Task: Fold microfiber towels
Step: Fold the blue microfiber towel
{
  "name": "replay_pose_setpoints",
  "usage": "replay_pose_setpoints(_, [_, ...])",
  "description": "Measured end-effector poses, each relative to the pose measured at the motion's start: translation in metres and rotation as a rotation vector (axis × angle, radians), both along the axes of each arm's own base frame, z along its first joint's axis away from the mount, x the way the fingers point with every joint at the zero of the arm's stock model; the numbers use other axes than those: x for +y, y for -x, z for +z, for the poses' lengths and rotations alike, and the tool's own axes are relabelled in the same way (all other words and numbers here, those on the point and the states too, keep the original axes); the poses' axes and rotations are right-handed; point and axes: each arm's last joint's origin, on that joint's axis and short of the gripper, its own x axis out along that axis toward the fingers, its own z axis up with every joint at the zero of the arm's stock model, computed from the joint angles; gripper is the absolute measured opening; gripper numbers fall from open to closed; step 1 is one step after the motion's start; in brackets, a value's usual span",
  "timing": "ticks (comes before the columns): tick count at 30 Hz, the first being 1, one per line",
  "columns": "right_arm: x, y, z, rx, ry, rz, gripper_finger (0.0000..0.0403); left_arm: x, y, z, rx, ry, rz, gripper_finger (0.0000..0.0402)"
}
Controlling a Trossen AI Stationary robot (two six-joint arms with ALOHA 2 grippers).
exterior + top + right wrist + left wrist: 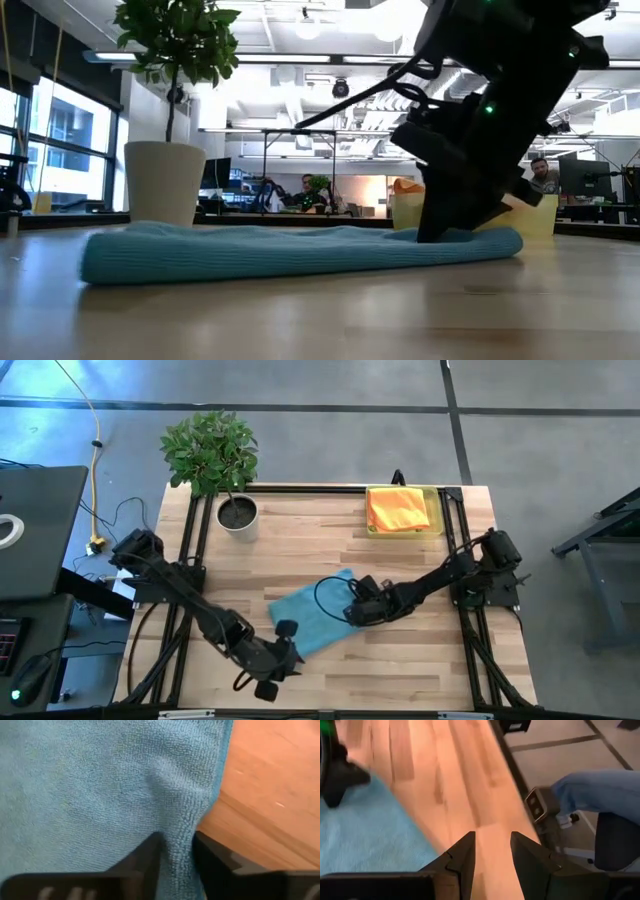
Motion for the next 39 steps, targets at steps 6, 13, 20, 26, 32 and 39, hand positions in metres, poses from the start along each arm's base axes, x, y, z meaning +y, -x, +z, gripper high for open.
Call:
replay_pose_setpoints(6, [-0.001, 0.004, -0.001, 0.015, 0.014, -0.052, 0.0015, -0.015, 0.003, 0.020, -0.031, -0.035, -0.057, 0.0115])
replay_pose_setpoints(13, [-0.002, 0.008, 0.000, 0.062, 0.040, -0.034, 0.0004, -0.031, 0.021, 0.030, 0.032, -0.120, -0.061, 0.0115])
replay_pose_setpoints(20, [-0.007, 0.024, 0.011, 0.179, 0.062, -0.023, 0.0001, -0.039, 0.037, 0.027, 0.089, -0.172, -0.026, 0.0115])
replay_pose_setpoints(26, [-0.008, 0.033, 0.027, 0.301, 0.037, -0.051, 0.0001, -0.037, 0.040, 0.025, 0.116, -0.191, 0.015, 0.0115])
replay_pose_setpoints(32, [0.001, 0.016, 0.063, 0.305, 0.022, -0.019, 0.0000, -0.034, 0.042, 0.023, 0.145, -0.201, 0.036, 0.0115])
replay_pose_setpoints(39, [0.018, -0.015, 0.102, 0.221, -0.016, 0.011, 0.0000, -0.027, 0.052, 0.023, 0.239, -0.209, 0.067, 0.0115])
